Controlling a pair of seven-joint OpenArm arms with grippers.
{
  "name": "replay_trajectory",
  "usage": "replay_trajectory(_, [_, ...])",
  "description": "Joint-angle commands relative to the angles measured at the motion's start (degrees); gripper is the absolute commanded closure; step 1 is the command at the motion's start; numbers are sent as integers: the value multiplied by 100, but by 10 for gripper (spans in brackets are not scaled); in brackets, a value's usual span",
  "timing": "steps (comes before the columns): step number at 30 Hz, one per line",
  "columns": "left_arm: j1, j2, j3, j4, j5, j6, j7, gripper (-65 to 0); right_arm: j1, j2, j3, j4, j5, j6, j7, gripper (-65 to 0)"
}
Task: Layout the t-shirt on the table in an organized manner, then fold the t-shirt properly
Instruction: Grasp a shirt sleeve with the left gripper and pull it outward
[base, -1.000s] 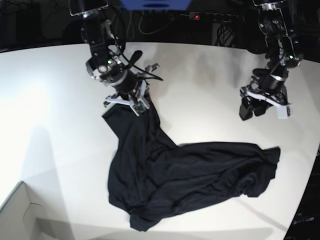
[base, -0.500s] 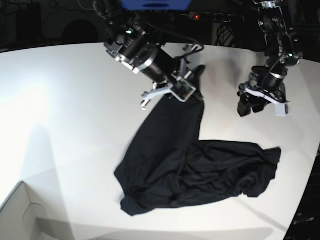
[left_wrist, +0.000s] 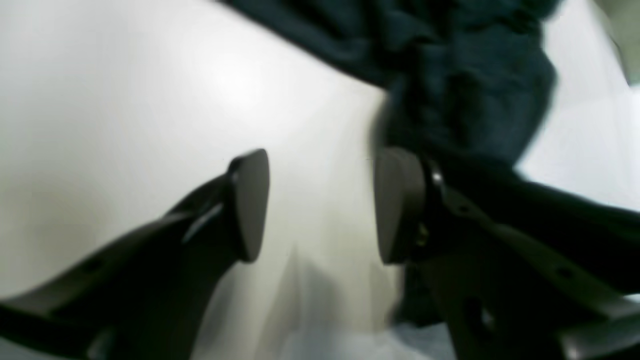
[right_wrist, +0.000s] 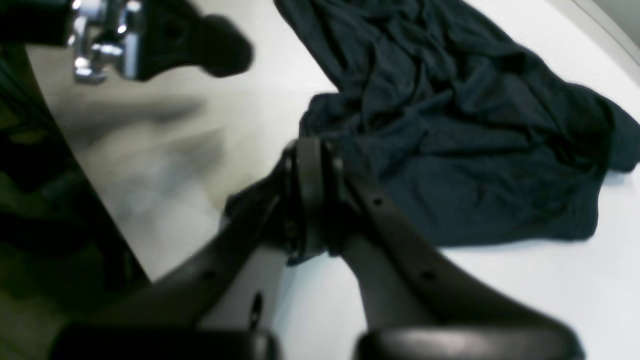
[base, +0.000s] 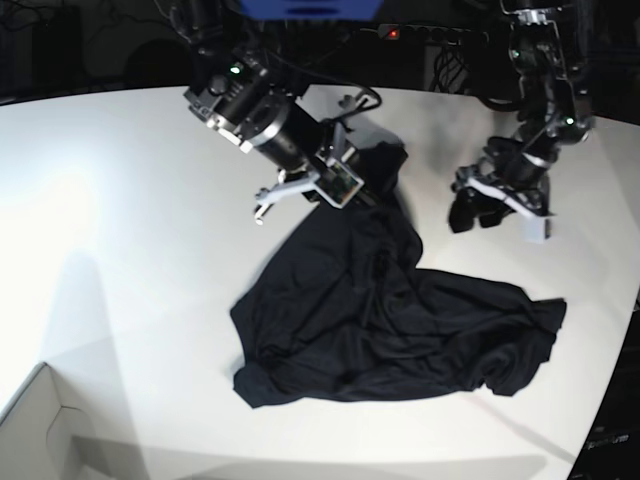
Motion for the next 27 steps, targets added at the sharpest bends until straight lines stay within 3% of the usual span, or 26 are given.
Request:
replay_trajectory(1, [-25,-45,109,80,-79,-66,-100,-328,25,10,-15,97,103,21,172,0])
replay_trajectory(10, [-394,122,443,27,-123,-66,-91,-328,-203,265,-6,88,94,21,172,0])
replay_trajectory(27, [-1308,341,750,-1555,-88,-57,-108,-325,-256,388,345,88,103,39,163,0])
